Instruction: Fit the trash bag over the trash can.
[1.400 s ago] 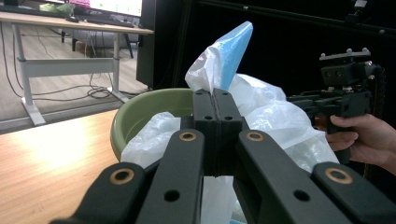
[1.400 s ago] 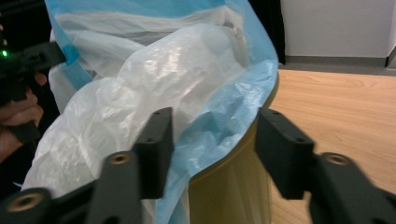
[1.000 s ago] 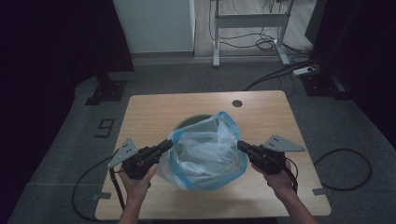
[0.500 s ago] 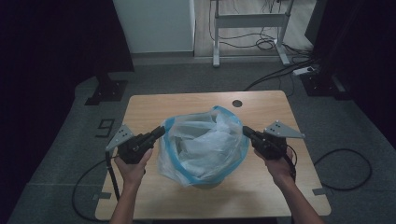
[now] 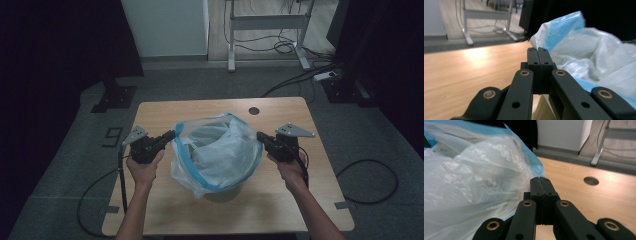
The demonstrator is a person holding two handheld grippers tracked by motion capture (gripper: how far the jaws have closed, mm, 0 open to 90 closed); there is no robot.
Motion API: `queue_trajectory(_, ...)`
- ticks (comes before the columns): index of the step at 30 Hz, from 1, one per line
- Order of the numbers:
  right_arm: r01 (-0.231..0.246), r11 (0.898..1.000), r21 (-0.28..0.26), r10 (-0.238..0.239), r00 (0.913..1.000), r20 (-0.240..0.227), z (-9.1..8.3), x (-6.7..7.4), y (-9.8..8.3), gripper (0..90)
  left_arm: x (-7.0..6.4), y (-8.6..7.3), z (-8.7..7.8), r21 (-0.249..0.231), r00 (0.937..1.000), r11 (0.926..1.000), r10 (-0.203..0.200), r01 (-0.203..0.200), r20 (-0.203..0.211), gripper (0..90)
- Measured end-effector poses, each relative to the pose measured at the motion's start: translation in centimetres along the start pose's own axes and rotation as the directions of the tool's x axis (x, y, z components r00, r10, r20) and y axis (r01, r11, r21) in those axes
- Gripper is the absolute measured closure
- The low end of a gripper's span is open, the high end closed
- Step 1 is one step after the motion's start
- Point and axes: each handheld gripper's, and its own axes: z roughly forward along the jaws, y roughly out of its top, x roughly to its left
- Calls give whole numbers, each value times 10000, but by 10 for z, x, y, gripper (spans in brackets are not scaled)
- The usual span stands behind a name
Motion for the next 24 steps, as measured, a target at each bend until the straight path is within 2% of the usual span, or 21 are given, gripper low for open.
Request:
queue_trajectory(1, -118, 9998, 147, 119, 9999, -67, 5, -3, -4, 888, 4, -5, 5, 255, 9999, 9996, -99, 101, -92, 898)
queue_trajectory(7, -260, 9991, 324, 263, 9996, -108, 14, -7, -13, 888, 9, -15, 13, 533, 9996, 9982, -284, 288, -93, 898)
queue_trajectory(12, -252, 9988, 421, 260, 9995, -170, 19, -7, -18, 888, 11, -17, 20, 828, 9992, 9959, -365, 375, -139, 898)
queue_trajectory(13, -254, 9983, 528, 266, 9994, -229, 22, -6, -21, 888, 13, -20, 26, 1204, 9987, 9915, -460, 486, -239, 898)
queue_trajectory(14, -254, 9983, 528, 266, 9994, -229, 22, -6, -21, 888, 13, -20, 26, 1204, 9987, 9915, -460, 486, -239, 898)
queue_trajectory(16, -316, 9972, 684, 340, 9989, -333, 25, -5, -26, 888, 13, -26, 32, 1701, 9983, 9839, -494, 542, -323, 898)
queue_trajectory(18, -291, 9965, 786, 321, 9988, -374, 27, -4, -27, 889, 13, -28, 33, 1813, 9980, 9817, -528, 581, -339, 898)
queue_trajectory(19, -247, 9943, 1037, 294, 9986, -442, 29, -4, -31, 889, 14, -33, 37, 2056, 9971, 9760, -654, 721, -393, 898)
queue_trajectory(24, -279, 9931, 1136, 335, 9983, -480, 30, -4, -39, 889, 13, -40, 36, 2291, 9974, 9710, -615, 682, -365, 898)
